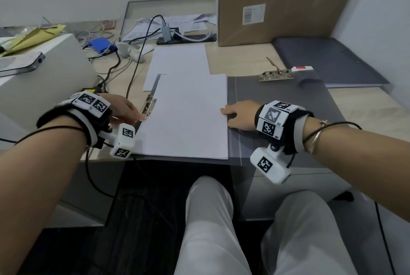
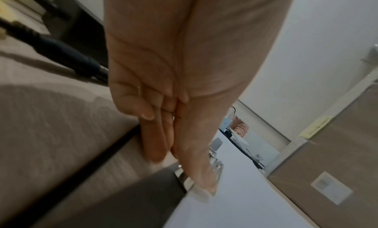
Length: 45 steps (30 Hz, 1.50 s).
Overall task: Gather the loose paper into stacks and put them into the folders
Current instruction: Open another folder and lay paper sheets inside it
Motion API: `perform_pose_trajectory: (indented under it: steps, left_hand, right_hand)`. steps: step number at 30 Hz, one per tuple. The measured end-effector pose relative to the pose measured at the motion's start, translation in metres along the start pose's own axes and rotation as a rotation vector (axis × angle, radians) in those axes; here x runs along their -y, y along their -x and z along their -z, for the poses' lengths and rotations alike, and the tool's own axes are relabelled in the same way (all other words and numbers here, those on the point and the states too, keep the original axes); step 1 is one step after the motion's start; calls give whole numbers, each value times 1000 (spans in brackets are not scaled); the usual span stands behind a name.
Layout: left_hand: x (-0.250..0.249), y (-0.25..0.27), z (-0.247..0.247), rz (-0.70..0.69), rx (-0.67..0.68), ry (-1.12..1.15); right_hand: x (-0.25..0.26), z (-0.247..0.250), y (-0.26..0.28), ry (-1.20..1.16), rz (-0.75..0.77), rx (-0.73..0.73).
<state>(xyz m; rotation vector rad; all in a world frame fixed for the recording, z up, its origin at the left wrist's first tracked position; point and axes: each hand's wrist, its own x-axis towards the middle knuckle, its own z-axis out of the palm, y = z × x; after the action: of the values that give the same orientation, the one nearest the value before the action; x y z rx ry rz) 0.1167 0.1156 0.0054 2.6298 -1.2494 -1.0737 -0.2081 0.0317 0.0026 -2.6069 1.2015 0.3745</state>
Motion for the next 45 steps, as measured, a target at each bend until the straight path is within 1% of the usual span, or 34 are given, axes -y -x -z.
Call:
perform_pose_trajectory:
  steps: [3, 8, 10, 13, 16, 19, 24, 27, 30, 35, 37, 40, 42, 45]
  left_hand:
    - [1, -9, 2, -32, 7, -81]
    - [-1, -10, 0, -56, -6, -107]
    - [-1, -6, 0, -85, 26, -108]
    - [3, -7, 2, -116, 80, -52]
    - [0, -3, 0, -77, 74, -43]
    - [0, -4, -2, -40, 6, -14]
    - [-8, 5, -6, 13, -64, 48]
    - [-4, 3, -7, 20, -31, 140]
    - [-1, 3, -7, 47, -4, 154]
    - [-14, 10, -5, 80, 27, 15]
    - [-24, 12, -2, 97, 11, 51]
    - [-38, 6, 6, 67, -123, 140]
    - [-43, -6, 11, -3, -222, 270]
    - [-55, -24, 14, -98, -238, 538]
  right_hand:
    - [-4, -1, -3, -26, 9, -18]
    - [-7, 0, -6, -57, 22, -39]
    - [-8, 1, -7, -55, 28, -33]
    - [-9, 3, -9, -55, 26, -11]
    - [-10, 5, -10, -49, 26, 3]
    - [-9, 9, -12, -80, 9, -15]
    - [-7, 15, -25, -274, -102, -67]
    - [-6, 20, -27, -312, -126, -56]
    - [-8, 23, -28, -334, -137, -39]
    - [-12, 33, -33, -346, -175, -42]
    - [-12, 40, -37, -363, -188, -28]
    - [-12, 52, -50, -384, -206, -28]
    - [-16, 58, -66, -427, -220, -56]
    - [-23, 65, -91, -590, -249, -117]
